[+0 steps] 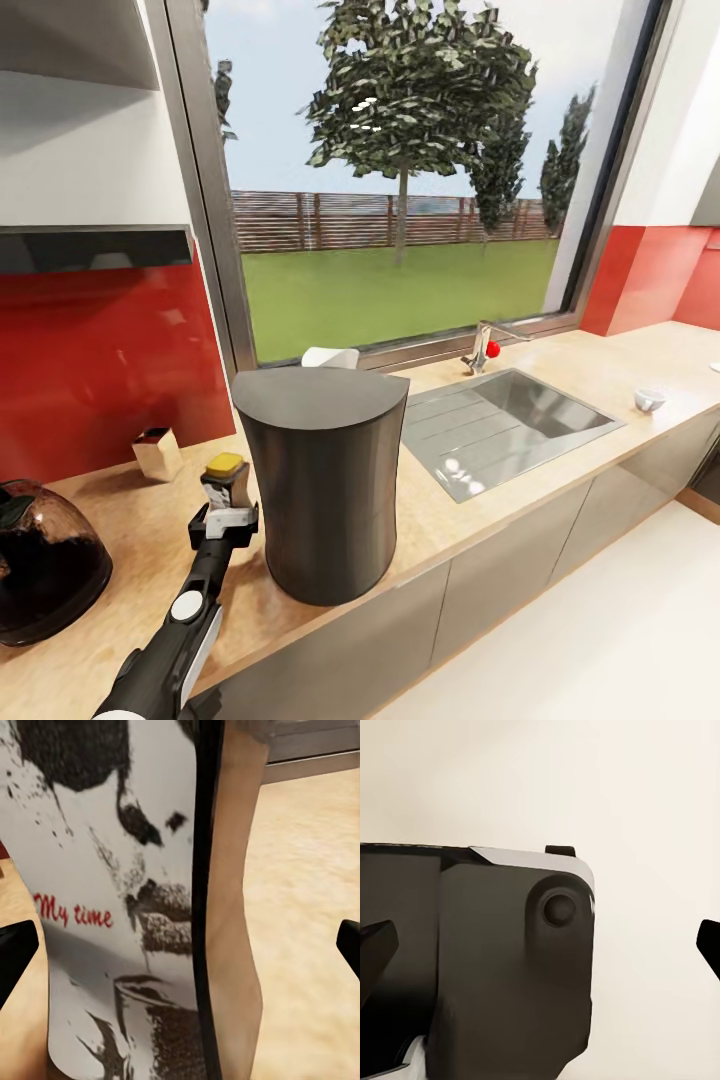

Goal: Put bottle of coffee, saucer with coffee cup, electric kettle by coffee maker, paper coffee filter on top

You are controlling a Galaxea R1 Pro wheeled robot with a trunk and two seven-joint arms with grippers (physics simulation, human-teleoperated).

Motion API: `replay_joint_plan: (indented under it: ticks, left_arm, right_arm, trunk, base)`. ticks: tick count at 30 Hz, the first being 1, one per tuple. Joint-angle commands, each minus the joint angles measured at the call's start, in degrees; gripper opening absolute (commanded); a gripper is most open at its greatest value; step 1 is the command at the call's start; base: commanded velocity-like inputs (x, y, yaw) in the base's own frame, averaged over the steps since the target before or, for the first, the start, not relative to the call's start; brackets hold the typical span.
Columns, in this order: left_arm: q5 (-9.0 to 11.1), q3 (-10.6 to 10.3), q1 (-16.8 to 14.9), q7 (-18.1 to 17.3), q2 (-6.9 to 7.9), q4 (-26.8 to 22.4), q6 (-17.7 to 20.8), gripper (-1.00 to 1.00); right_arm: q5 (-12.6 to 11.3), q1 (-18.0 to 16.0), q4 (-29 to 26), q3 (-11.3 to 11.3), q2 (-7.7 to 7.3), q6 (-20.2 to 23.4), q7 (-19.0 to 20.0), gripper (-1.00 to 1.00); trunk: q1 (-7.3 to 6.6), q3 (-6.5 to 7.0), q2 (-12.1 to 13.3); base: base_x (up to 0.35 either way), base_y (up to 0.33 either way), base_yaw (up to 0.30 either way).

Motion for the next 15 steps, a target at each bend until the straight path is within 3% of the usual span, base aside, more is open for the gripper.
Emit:
replay_joint_plan:
  ticks: [1,15]
  left_arm:
    - [-0.6,0.1,0.0,0.2,-0.05,0.0,-0.2,1.00]
    - [-0.7,0.1,0.0,0.2,-0.05,0.0,-0.2,1.00]
  right_arm:
    - [-0.5,0.0,0.0,0.5,0.01,-0.2,-0.2,1.00]
    - [-0.5,0.0,0.0,0.5,0.01,-0.2,-0.2,1.00]
  trunk:
    - [0.02,-0.10,-0.1]
    - [0.02,-0.10,-0.1]
  base:
    - [0.000,0.000,0.000]
    - [0.000,0.000,0.000]
